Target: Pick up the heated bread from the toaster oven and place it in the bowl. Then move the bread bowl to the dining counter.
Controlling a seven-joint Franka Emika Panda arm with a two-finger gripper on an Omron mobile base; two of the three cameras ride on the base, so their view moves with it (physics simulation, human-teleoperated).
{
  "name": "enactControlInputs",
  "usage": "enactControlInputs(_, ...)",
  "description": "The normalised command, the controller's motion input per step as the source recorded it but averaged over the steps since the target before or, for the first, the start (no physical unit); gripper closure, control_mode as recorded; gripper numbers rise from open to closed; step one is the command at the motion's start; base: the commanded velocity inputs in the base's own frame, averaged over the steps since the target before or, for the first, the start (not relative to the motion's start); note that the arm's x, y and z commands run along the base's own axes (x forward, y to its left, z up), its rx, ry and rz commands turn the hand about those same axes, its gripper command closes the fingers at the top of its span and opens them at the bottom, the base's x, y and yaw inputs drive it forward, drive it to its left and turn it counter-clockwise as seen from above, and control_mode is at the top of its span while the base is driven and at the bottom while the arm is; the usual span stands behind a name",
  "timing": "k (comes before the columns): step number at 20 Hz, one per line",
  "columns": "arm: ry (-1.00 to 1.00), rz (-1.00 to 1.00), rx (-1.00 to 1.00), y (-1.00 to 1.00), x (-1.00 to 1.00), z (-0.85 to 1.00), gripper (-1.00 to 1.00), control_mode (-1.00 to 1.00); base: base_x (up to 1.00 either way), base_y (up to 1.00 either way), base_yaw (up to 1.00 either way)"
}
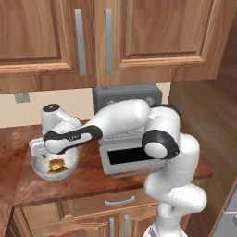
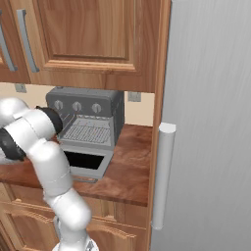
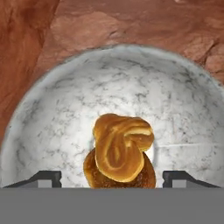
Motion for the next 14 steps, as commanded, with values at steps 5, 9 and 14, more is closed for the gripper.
enactControlInputs(5,0.13,-0.21,0.0,-0.29,0.0,0.0,-1.0,-1.0,0.0,0.0,0.0)
enactControlInputs(9,0.18,-0.38,0.0,-0.91,-0.13,0.0,-1.0,-1.0,0.0,0.0,0.0)
enactControlInputs(14,0.15,-0.29,0.0,-0.61,-0.27,-0.18,-1.0,-1.0,0.0,0.0,0.0)
